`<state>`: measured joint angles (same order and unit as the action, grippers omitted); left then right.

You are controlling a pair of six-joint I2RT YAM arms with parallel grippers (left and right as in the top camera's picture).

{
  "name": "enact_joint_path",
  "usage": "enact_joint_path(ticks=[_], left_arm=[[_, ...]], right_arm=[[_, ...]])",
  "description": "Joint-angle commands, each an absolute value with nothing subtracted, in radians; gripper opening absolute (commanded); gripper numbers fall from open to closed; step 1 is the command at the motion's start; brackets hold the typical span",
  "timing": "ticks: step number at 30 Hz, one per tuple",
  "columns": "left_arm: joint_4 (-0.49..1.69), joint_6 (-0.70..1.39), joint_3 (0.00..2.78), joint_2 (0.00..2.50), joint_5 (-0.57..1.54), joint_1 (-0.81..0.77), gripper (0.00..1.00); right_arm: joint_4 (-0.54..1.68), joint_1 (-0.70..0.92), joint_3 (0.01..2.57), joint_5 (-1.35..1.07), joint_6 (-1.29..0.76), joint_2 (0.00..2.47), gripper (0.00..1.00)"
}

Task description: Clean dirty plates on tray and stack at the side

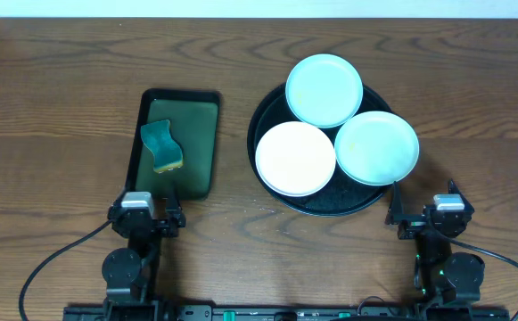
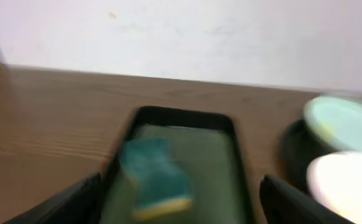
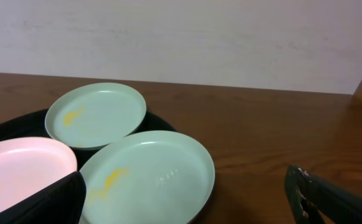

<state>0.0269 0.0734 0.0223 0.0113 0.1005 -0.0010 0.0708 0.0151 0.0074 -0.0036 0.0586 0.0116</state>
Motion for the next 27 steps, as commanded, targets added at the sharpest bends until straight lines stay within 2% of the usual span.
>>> enact_joint_path(ticks=[1,4,6,9,11,14,17,19,23,25,27], left_arm=[[0.038,0.517,0.005,0.004,0.411,0.001,0.8],[0.026,0.808,0.005,0.004,0.468,0.001,0.8],[-0.032,0.906,0.005,0.004,0.494,0.001,0.8],[-0.331,0.914,0.006,0.004,0.595,0.001,0.8],[-0.521,0.897,0.021,0.004,0.582,0.001,0.8],[-0.542,0.798,0.11,0.007,0.525,0.002,0.8],[-0.305,0.584,0.295,0.051,0.464,0.002,0.8],[-0.043,0.421,0.491,0.137,0.355,0.002,0.8],[0.424,0.298,0.891,0.427,0.121,0.002,0.8],[0.641,0.25,1.077,0.602,0.116,0.002,0.8],[0.83,0.229,1.243,0.768,0.217,0.001,0.8]], right_arm=[[0.075,0.008,0.006,-0.005,0.046,0.005,0.99],[0.075,0.008,0.006,-0.005,0.046,0.005,0.99],[0.075,0.008,0.006,-0.005,0.046,0.005,0.99],[0.075,0.008,0.006,-0.004,0.046,0.005,0.99],[0.075,0.008,0.006,-0.005,0.046,0.005,0.99],[0.075,0.008,0.006,-0.005,0.046,0.005,0.99],[0.075,0.008,0.006,-0.005,0.046,0.005,0.99],[0.075,0.008,0.006,-0.005,0.046,0.005,0.99],[0.075,0.008,0.006,-0.005,0.046,0.005,0.99],[0.075,0.008,0.006,-0.005,0.046,0.005,0.99],[0.075,0.008,0.006,-0.005,0.046,0.005,0.99]])
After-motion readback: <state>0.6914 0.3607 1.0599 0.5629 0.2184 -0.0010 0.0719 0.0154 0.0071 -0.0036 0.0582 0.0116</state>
